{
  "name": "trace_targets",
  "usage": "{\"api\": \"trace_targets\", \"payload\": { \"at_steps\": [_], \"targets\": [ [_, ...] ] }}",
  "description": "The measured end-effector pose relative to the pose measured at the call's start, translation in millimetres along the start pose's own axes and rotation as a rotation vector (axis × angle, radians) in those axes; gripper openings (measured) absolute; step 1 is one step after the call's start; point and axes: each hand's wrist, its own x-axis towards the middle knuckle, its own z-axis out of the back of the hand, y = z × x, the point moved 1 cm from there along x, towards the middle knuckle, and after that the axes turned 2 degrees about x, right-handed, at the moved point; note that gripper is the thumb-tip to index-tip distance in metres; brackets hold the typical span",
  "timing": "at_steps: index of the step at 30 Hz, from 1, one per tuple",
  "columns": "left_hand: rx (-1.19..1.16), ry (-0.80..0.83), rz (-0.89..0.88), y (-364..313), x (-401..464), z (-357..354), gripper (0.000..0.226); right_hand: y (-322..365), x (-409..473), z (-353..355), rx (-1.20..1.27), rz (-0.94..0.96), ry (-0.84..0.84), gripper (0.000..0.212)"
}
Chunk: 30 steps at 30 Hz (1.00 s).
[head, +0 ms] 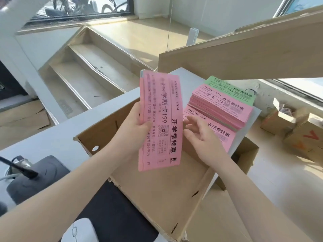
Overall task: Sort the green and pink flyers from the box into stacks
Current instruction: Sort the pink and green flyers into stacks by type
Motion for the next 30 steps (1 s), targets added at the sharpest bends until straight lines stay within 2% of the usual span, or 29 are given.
{"api": "trace_targets", "payload": {
  "at_steps": [3,5,9,11,15,19,23,28,30],
  "targets": [
    [-0.245,0.033,-0.069,-18,-4,-11,0.038,12,-12,1,0.178,0.034,0.043,0.025],
    [-0.352,0.006,-0.092,-24,-6,-24,0.034,20,-18,5,0.234,0.057,0.002,0.023],
    [-0.571,0.087,-0.073,-31,-3,-47,0.040,26,-23,35,0.088,0.111,-0.030,0.030],
    [-0.585,0.091,-0.092,-36,8,-47,0.046,26,-22,62,0.052,0.091,-0.030,0.033],
    [-0.419,0.009,-0.211,-52,48,-41,0.036,13,-16,114,-0.085,0.038,-0.046,0.033],
    [0.145,0.101,-0.297,-57,91,-55,0.025,-16,3,146,-0.287,0.012,-0.014,0.033],
    [0.480,0.185,-0.259,-42,126,-86,0.024,-44,31,168,-0.513,-0.009,0.039,0.032],
    [0.542,0.122,-0.121,-19,160,-104,0.015,-69,64,175,-0.875,0.023,0.052,0.039],
    [0.564,0.110,-0.040,-10,169,-104,0.011,-80,71,171,-0.901,0.061,0.054,0.039]
  ]
}}
